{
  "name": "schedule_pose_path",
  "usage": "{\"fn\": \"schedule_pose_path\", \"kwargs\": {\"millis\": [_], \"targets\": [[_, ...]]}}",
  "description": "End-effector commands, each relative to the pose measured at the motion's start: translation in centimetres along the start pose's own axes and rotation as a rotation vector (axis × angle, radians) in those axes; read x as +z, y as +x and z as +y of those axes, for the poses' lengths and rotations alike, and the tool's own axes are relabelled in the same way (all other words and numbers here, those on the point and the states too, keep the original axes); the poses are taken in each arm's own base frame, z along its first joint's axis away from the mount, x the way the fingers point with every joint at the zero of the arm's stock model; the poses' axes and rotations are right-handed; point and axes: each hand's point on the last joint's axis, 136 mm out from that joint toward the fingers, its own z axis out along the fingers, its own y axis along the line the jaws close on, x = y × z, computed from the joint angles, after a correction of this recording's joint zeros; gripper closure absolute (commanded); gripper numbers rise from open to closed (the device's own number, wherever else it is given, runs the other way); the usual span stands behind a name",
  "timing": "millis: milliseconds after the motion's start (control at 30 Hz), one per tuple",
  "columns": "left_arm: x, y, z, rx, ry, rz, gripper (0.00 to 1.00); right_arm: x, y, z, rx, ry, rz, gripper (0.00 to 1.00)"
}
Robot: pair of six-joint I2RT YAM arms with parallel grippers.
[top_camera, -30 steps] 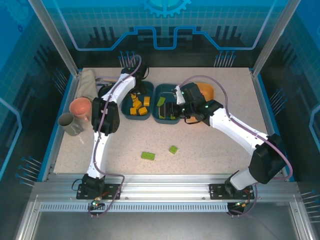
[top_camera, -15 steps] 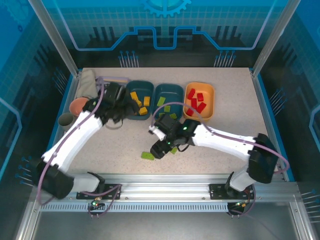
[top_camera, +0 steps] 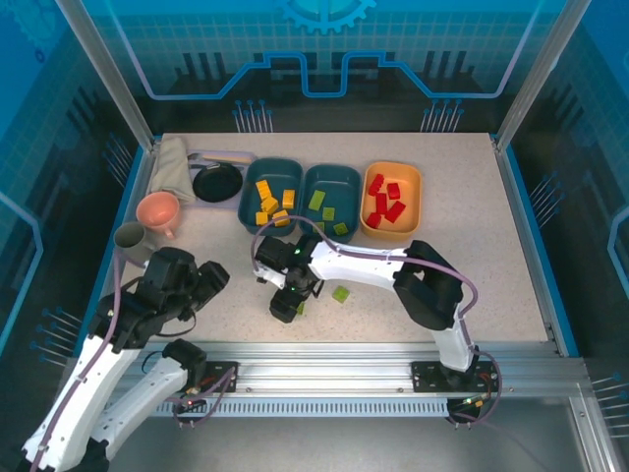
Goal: Sort the legos into containers by color
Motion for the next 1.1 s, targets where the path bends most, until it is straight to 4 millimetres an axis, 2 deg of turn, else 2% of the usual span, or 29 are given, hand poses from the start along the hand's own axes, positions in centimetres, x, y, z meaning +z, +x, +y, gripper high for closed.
{"fn": "schedule_pose_path", "kwargs": {"millis": [0,200,600,767,933,1067], "targets": [[-0.1,0.7,2.2,-0.048,-0.069,0.010,0.24,0.8,1.2,0.5,-0.052,0.038,0.094,0.19],[-0.4,0.5,2.0,-0.041,-0.064,0.003,0.24,2.3,1.3,-0.1,-0.065,0.095,0.149,0.23],[-0.2,0.6,1.5,-0.039,-0.042,0.011,0.25,3.3,1.4,-1.3,-0.047,0.162,0.187,0.49],[0.1,0.7,1.1,-0.036,-0.025,0.022,0.26,3.6,1.5,-1.5,-0.028,0.161,0.192,0.55],[0.7,1.3,0.3,-0.018,0.015,0.054,0.26,3.0,1.2,-1.8,0.001,0.162,0.171,0.64],[1.2,1.8,-1.3,0.004,0.091,0.092,0.26,-0.2,0.1,-2.8,0.064,0.170,0.084,0.67]]}}
